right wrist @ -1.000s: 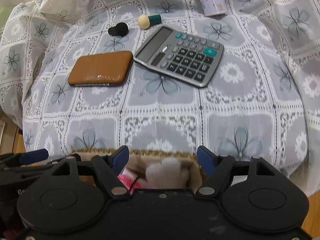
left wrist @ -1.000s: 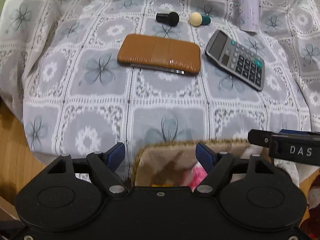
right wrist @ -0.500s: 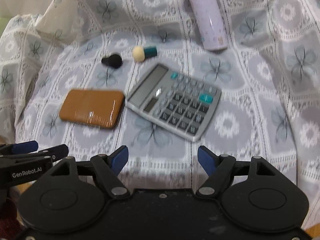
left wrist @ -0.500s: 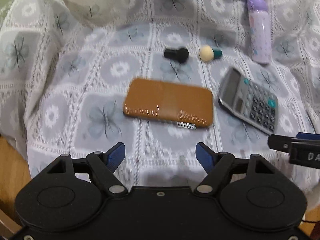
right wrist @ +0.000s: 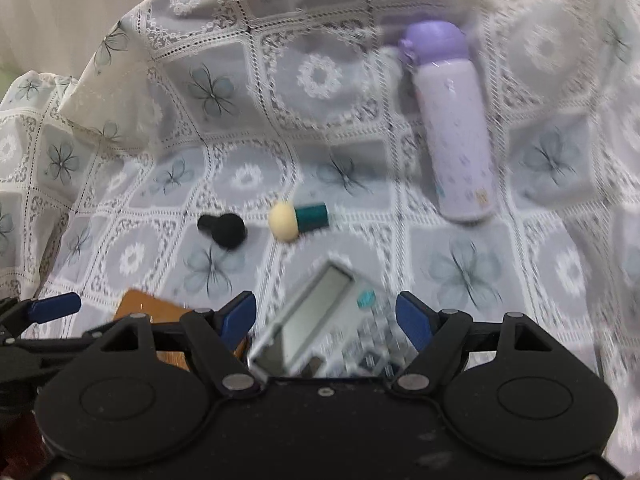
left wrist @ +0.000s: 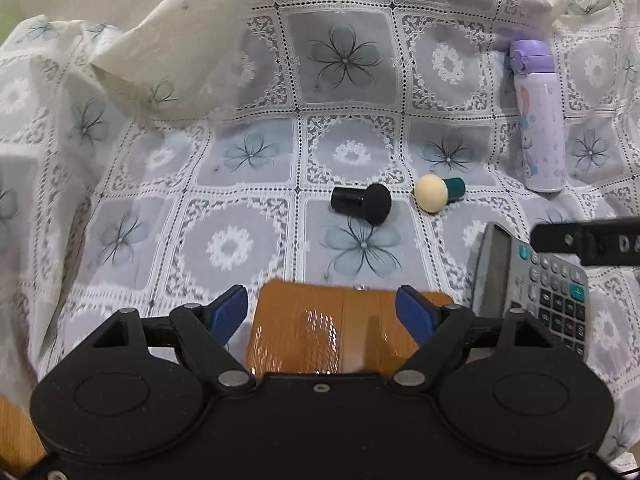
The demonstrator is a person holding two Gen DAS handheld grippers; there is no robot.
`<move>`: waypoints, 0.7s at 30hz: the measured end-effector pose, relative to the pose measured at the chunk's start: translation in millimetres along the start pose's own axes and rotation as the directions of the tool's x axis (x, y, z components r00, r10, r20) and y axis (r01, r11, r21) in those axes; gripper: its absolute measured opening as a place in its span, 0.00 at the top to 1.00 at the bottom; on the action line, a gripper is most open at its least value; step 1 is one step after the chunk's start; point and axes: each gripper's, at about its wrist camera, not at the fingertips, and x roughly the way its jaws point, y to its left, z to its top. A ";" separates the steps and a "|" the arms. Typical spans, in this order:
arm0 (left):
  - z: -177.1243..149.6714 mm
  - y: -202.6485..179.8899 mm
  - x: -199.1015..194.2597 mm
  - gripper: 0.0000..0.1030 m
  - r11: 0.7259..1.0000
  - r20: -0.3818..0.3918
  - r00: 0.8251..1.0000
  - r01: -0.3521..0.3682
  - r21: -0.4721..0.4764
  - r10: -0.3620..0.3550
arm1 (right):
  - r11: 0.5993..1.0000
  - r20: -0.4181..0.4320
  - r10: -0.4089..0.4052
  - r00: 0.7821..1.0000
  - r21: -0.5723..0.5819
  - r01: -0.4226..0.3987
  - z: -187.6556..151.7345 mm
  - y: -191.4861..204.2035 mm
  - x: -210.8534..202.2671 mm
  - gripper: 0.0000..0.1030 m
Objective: Organize soft objects
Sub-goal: 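Grasp the black round-headed applicator with the left tool while the right tool grasps the beige-and-teal sponge stick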
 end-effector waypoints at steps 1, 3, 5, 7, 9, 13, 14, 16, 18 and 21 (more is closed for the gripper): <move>2.5 0.8 4.2 0.24 1.000 -0.001 1.000 0.000 0.005 0.000 | 1.000 0.002 0.001 1.000 -0.008 -0.001 5.1 1.2 6.3 0.26; 4.7 2.2 9.8 0.24 1.000 -0.005 1.000 -0.003 0.009 0.003 | 1.000 -0.001 0.011 1.000 -0.023 -0.011 14.3 3.6 19.7 0.26; 6.0 3.2 15.6 0.24 1.000 -0.009 1.000 -0.006 0.016 0.007 | 0.999 -0.013 0.019 1.000 -0.030 -0.019 23.9 6.2 35.9 0.26; 5.7 3.9 20.6 0.23 1.000 -0.013 1.000 -0.011 0.022 0.011 | 0.999 -0.026 0.022 0.999 -0.043 -0.023 30.2 9.5 51.4 0.26; 5.2 5.8 25.3 0.23 1.000 -0.022 1.000 -0.008 0.024 0.008 | 0.998 -0.032 0.014 0.999 -0.064 -0.016 36.6 15.0 66.4 0.26; 4.7 9.3 32.5 0.23 1.000 -0.031 1.000 -0.003 0.030 0.004 | 0.996 -0.039 0.010 0.999 -0.091 -0.013 45.5 22.3 91.1 0.26; 4.6 9.8 33.6 0.23 0.999 -0.029 1.000 -0.007 0.037 0.008 | 0.995 -0.045 0.009 0.999 -0.094 -0.013 47.9 23.4 98.0 0.26; 5.2 11.0 34.9 0.23 0.999 -0.025 1.000 -0.013 0.049 0.015 | 0.995 -0.055 0.005 0.998 -0.098 -0.010 50.1 25.0 108.6 0.26; 5.3 12.9 35.2 0.23 0.998 -0.021 1.000 -0.012 0.059 0.013 | 0.994 -0.066 0.000 0.998 -0.108 -0.008 52.5 27.2 119.7 0.26; 6.3 15.7 35.5 0.23 0.997 -0.012 1.000 -0.012 0.070 0.013 | 0.992 -0.074 -0.003 0.997 -0.122 -0.007 53.3 29.9 130.1 0.26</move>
